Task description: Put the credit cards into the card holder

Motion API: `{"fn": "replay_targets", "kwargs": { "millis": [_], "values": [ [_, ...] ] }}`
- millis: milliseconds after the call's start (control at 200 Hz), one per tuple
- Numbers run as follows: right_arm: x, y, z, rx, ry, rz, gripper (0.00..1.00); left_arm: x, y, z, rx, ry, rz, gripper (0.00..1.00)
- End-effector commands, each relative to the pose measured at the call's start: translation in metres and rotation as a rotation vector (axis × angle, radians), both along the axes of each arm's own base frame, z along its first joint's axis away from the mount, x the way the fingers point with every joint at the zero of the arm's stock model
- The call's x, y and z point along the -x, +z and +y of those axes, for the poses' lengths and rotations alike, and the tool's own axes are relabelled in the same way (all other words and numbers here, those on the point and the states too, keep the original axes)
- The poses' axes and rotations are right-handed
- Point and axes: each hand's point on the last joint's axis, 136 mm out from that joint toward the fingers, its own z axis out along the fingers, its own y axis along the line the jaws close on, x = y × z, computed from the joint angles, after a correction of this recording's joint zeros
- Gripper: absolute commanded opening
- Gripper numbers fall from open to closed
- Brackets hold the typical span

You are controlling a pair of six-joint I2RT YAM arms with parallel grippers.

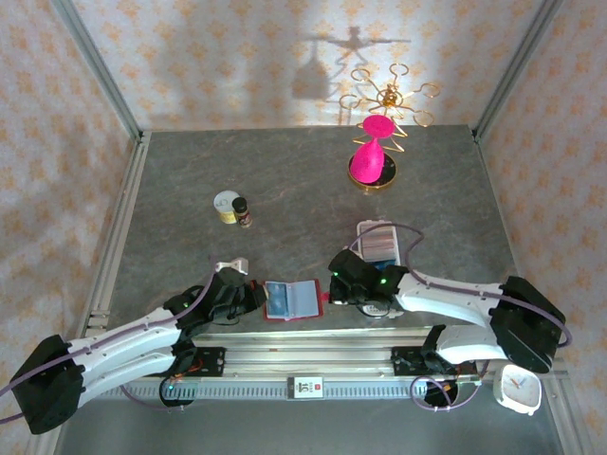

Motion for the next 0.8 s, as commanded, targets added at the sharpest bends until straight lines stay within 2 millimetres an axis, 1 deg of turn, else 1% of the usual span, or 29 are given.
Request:
{"fn": "replay_targets", "kwargs": {
  "millis": [0,80,240,280,335,415,501,621,726,796],
  "values": [
    [0.001,0.002,0.007,-0.060,-0.003,-0.004,0.00,-0.002,0.026,-0.016,0.097,-0.022,-0.018,0.01],
    [0.002,-0.002,0.009,-0.068,-0.007,0.007,0.00,-0.003,0.042,-0.029,0.187,-0.049,-0.034,0.09],
    [0.004,-0.012,0.011,-0.067,-0.010,0.032,0.00,0.001,0.060,-0.054,0.331,-0.100,-0.049,0.36],
    [0.004,-0.014,0.011,-0.069,-0.009,0.035,0.00,0.002,0.064,-0.061,0.342,-0.118,-0.055,0.41],
    [0.005,-0.015,0.011,-0.071,-0.011,0.036,0.00,0.003,0.066,-0.069,0.332,-0.139,-0.057,0.44],
    [0.004,-0.015,0.010,-0.075,-0.020,0.029,0.00,0.004,0.068,-0.081,0.329,-0.169,-0.053,0.45],
    [0.003,-0.012,0.010,-0.090,-0.025,0.019,0.00,0.005,0.063,-0.092,0.336,-0.183,-0.039,0.45],
    [0.003,-0.009,0.012,-0.123,-0.033,0.012,0.00,0.005,0.059,-0.109,0.355,-0.213,-0.027,0.43],
    [0.004,-0.008,0.013,-0.144,-0.033,0.014,0.00,0.003,0.046,-0.118,0.320,-0.223,-0.013,0.38],
    [0.003,-0.006,0.014,-0.152,-0.037,0.012,0.00,0.002,0.036,-0.122,0.304,-0.228,0.006,0.31]
  ]
}}
